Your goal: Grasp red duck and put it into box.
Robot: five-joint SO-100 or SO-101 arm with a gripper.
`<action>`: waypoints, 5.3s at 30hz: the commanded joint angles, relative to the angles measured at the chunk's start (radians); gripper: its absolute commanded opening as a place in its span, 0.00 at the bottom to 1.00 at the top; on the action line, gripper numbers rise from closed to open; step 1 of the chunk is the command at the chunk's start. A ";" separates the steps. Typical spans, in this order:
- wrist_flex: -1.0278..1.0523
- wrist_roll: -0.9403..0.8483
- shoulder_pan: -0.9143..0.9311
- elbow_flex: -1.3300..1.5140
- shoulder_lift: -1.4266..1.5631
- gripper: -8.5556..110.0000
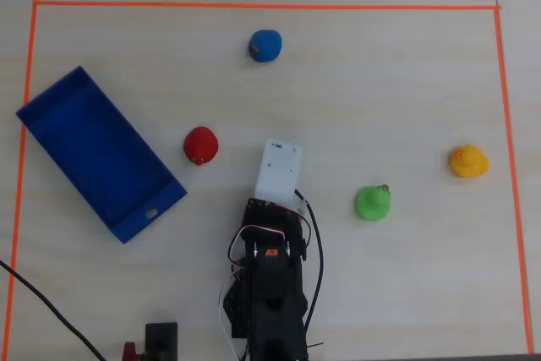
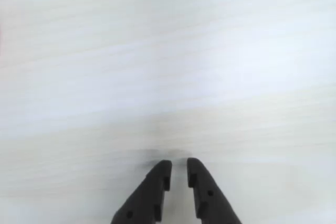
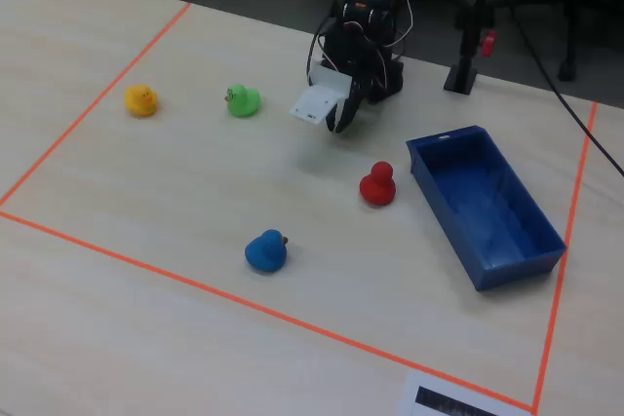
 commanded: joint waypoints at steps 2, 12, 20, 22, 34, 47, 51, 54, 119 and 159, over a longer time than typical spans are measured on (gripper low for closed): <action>0.020 0.015 -0.002 -0.009 -0.005 0.08; 0.020 0.015 -0.002 -0.009 -0.005 0.08; 0.020 0.015 -0.002 -0.009 -0.005 0.08; 0.020 0.015 -0.002 -0.009 -0.005 0.08; 0.020 0.015 -0.002 -0.009 -0.005 0.08; 0.020 0.015 -0.002 -0.009 -0.005 0.08; 0.020 0.015 -0.002 -0.009 -0.005 0.08; 0.020 0.015 -0.002 -0.009 -0.005 0.08; -0.364 0.439 -0.387 -0.867 -1.331 0.36; -0.043 0.856 -0.874 -1.652 -1.589 0.10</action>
